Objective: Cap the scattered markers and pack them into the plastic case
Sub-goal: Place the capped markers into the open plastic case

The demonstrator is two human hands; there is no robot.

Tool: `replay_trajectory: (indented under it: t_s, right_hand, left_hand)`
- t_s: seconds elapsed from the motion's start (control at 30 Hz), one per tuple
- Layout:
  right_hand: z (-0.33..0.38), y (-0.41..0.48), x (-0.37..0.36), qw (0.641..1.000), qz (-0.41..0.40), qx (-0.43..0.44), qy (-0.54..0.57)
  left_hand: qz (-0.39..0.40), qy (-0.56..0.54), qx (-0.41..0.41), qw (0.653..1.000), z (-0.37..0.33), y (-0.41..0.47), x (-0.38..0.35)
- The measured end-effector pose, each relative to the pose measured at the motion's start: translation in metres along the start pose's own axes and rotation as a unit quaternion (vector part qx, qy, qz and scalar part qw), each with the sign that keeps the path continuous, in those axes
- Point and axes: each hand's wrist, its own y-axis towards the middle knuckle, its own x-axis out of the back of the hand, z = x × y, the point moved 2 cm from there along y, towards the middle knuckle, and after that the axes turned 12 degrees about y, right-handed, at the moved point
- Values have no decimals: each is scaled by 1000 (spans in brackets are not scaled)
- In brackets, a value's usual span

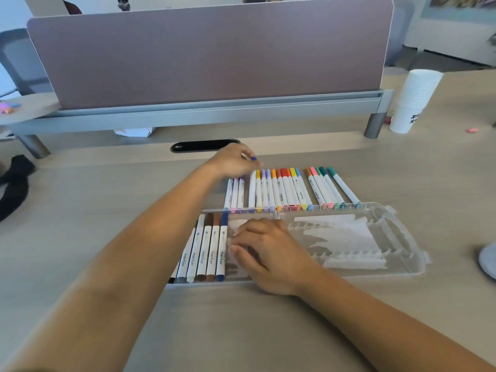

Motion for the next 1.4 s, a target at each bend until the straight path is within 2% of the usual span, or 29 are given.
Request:
replay_trajectory:
  t_s: [0.07, 0.17, 0.33, 0.43, 0.53, 0.63, 0.8, 1.07, 1.4]
  right_hand:
    - [0, 0, 0, 1000, 0, 4, -3]
    - [1, -1, 1, 1000, -16, 18, 4]
    - [4, -5, 4, 990, -131, 48, 13]
    - [1, -7, 6, 977, -206, 46, 22]
    - [-4, -4, 4, 977, -207, 46, 23]
    - [-5, -3, 1, 985, -153, 77, 13]
    - [-3, -3, -1, 991, -73, 111, -7]
    - [-1, -3, 1, 995, -36, 95, -6]
    - [-1, -1, 2, 999, -23, 43, -7]
  left_hand:
    - [1, -107, 16, 994, -4, -5, 1]
    - [12, -262, 53, 963, -8, -12, 2]
    - [-23, -377, 51, 925, -5, -32, 20]
    - [26, -403, 42, 914, 2, -58, 28]
    - [119, -375, 58, 918, 13, -86, 24]
    - [150, -360, 84, 917, 23, -102, 12]
    - [148, -289, 86, 942, 30, -109, 0]
    - [128, -62, 57, 988, 34, -110, 2]
    - [106, -26, 50, 993, 37, -107, -5]
